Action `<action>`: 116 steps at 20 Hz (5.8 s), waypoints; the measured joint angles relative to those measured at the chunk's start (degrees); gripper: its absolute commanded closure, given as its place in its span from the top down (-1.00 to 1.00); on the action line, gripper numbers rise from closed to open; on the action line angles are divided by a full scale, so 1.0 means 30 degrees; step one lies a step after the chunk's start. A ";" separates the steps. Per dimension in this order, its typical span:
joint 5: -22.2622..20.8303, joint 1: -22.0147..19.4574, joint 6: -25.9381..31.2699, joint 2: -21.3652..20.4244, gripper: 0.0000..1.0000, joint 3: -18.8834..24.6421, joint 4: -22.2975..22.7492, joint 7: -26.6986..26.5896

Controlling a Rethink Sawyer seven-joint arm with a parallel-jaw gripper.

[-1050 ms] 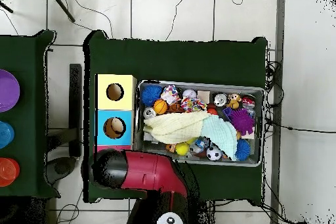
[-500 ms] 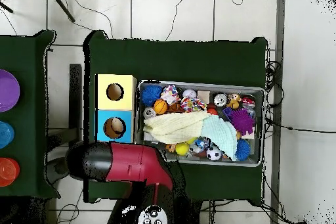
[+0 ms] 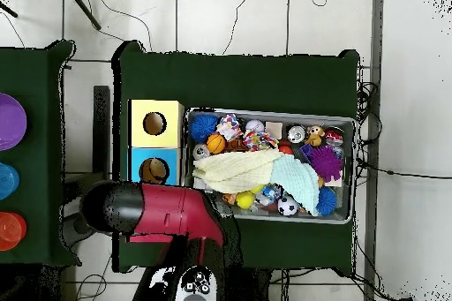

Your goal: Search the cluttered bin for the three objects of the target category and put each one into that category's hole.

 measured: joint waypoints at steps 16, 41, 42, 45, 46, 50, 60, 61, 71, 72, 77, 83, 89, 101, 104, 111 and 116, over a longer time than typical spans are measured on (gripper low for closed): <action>0.0361 -0.0069 0.0004 0.2079 -1.00 -0.1097 -0.2645 0.0504; 0.0833 0.0520 0.3071 0.6261 -1.00 -0.2212 -1.1105 0.3260; 0.0845 0.0520 0.3135 0.6360 -1.00 -0.2211 -1.1329 0.3431; 0.0872 0.0520 0.3146 0.6572 -1.00 -0.2211 -1.1802 0.3845; 0.0872 0.0520 0.3146 0.6596 -1.00 -0.2214 -1.1857 0.3873; 0.0888 0.0499 0.3146 0.6725 -1.00 -0.2211 -1.2131 0.3885; 0.0947 0.0340 0.3146 0.6843 -1.00 -0.2208 -1.2239 0.3885; 0.0943 0.0269 0.3146 0.6869 -1.00 -0.2211 -1.2258 0.3885; 0.0943 0.0061 0.3146 0.7324 -1.00 -0.2211 -1.2906 0.3885; 0.0943 0.0061 0.3146 0.7368 -1.00 -0.2211 -1.2953 0.3885; 0.0943 0.0063 0.3146 0.7640 -1.00 -0.2214 -1.3255 0.3885; 0.0943 0.0181 0.3146 0.7973 -1.00 -0.2252 -1.3545 0.3889; 0.0943 0.0202 0.3082 0.8022 -1.00 -0.2255 -1.3556 0.3889; 0.0947 0.0203 0.2808 0.8022 -1.00 -0.2255 -1.3555 0.3889; 0.0947 0.0206 0.2557 0.8022 -1.00 -0.2255 -1.3553 0.3889; 0.0947 0.0245 0.2004 0.8023 -1.00 -0.2255 -1.3547 0.3889; 0.0947 0.0255 0.1798 0.8024 -1.00 -0.2252 -1.3509 0.3889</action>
